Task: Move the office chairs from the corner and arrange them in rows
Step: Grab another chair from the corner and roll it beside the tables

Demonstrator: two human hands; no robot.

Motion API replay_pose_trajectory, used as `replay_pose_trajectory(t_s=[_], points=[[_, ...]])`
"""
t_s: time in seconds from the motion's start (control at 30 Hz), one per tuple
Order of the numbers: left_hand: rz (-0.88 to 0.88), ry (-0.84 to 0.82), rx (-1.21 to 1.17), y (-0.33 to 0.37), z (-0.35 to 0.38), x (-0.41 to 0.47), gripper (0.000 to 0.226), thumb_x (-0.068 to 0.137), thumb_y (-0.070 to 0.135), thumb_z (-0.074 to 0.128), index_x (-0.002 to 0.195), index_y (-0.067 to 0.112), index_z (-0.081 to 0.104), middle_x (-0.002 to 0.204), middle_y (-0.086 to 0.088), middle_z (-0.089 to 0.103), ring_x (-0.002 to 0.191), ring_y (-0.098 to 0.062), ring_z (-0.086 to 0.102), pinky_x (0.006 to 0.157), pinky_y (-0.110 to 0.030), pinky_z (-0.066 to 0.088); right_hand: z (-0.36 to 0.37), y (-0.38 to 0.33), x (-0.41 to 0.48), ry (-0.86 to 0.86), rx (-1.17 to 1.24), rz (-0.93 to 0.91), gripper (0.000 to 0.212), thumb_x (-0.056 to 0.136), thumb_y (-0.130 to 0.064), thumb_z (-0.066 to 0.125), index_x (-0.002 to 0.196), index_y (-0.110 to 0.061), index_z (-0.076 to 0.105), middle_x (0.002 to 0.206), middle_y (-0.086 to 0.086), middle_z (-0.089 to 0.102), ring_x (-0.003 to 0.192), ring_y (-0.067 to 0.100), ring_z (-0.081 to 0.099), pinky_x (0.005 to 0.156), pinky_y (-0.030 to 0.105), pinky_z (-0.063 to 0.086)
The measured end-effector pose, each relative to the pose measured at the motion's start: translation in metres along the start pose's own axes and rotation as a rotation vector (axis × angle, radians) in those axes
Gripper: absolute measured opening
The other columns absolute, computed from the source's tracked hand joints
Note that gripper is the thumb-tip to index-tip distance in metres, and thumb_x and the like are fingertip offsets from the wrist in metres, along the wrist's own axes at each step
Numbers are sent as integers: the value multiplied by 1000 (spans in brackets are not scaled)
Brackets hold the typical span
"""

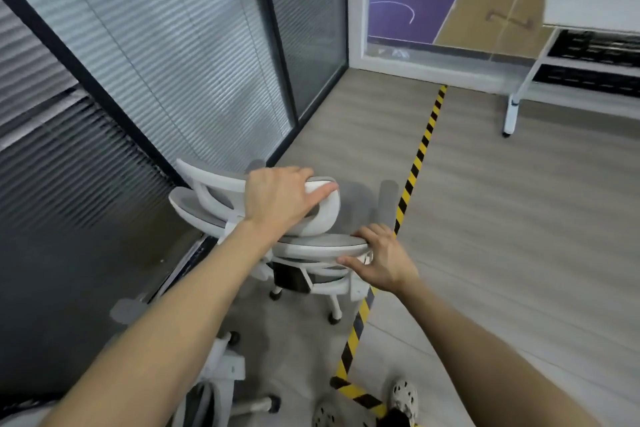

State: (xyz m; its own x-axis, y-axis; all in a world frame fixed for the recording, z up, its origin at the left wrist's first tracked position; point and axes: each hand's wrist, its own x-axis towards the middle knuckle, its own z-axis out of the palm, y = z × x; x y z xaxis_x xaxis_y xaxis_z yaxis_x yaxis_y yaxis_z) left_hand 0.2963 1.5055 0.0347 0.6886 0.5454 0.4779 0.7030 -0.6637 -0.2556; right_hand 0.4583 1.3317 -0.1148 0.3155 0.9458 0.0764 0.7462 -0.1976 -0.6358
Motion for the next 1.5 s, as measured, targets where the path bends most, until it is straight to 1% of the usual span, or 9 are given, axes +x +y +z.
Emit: replay_pose_trajectory(t_s=[0.47, 0.63, 0.67, 0.73, 0.8, 0.9, 1.1, 1.37, 1.5], points=[[147, 92, -119, 124, 26, 102, 72, 92, 87, 43, 71, 26, 74, 61, 3, 65, 53, -25, 64, 58, -27, 21, -76, 104, 0, 150, -10, 165, 70, 88, -84, 62, 124, -24, 64, 113, -9, 55, 115, 19, 51, 98, 37, 50], [237, -19, -214, 185, 19, 138, 81, 96, 90, 25, 96, 30, 79, 85, 5, 77, 77, -24, 73, 62, -33, 34, -123, 145, -15, 191, -86, 244, 67, 92, -81, 62, 124, -22, 60, 115, -8, 54, 115, 19, 50, 100, 37, 50], [277, -24, -272, 192, 18, 145, 78, 99, 87, 25, 108, 31, 79, 97, 5, 79, 88, -25, 75, 67, -36, 43, -130, 151, -21, 233, -132, 243, 65, 94, -77, 63, 124, -19, 60, 116, -6, 55, 115, 20, 51, 101, 38, 51], [389, -26, -407, 199, 16, 154, 69, 108, 76, 31, 132, 27, 73, 121, 4, 77, 112, -25, 71, 95, -43, 52, -142, 158, -31, 369, -263, 152, 58, 98, -63, 68, 124, -11, 63, 121, 2, 58, 118, 26, 55, 105, 43, 51], [445, 5, -495, 195, 18, 162, 62, 111, 69, 40, 138, 22, 70, 128, 0, 73, 121, -24, 65, 116, -46, 44, -152, 153, -32, 494, -335, -43, 48, 101, -47, 72, 123, -5, 67, 125, 10, 61, 121, 33, 58, 110, 47, 50], [356, 0, -513, 177, 30, 175, 69, 109, 75, 40, 136, 19, 70, 131, -1, 72, 126, -24, 62, 124, -49, 38, -162, 137, -12, 492, -411, -232, 49, 102, -42, 73, 129, -1, 68, 130, 16, 65, 127, 37, 59, 117, 47, 47], [456, -49, -574, 199, 53, 225, 83, 102, 87, 33, 133, 20, 69, 134, -3, 67, 135, -28, 56, 128, -55, 32, -185, 150, 27, 257, -558, 52, 93, 100, -77, 51, 156, -4, 52, 157, 17, 55, 149, 37, 48, 130, 51, 35], [576, 59, -844, 300, 94, 303, 79, 102, 86, 32, 117, 16, 67, 114, -1, 58, 117, -28, 55, 128, -54, 24, -219, 208, 40, 385, -679, 232, 93, 98, -86, 43, 149, -10, 59, 152, 13, 57, 143, 34, 51, 124, 49, 40], [684, 59, -892, 355, 101, 348, 76, 103, 85, 27, 115, 18, 63, 113, -1, 54, 115, -28, 52, 127, -56, 26, -246, 231, 59, 464, -686, 461, 92, 91, -91, 49, 140, -15, 65, 140, 9, 62, 133, 33, 55, 120, 47, 46]])
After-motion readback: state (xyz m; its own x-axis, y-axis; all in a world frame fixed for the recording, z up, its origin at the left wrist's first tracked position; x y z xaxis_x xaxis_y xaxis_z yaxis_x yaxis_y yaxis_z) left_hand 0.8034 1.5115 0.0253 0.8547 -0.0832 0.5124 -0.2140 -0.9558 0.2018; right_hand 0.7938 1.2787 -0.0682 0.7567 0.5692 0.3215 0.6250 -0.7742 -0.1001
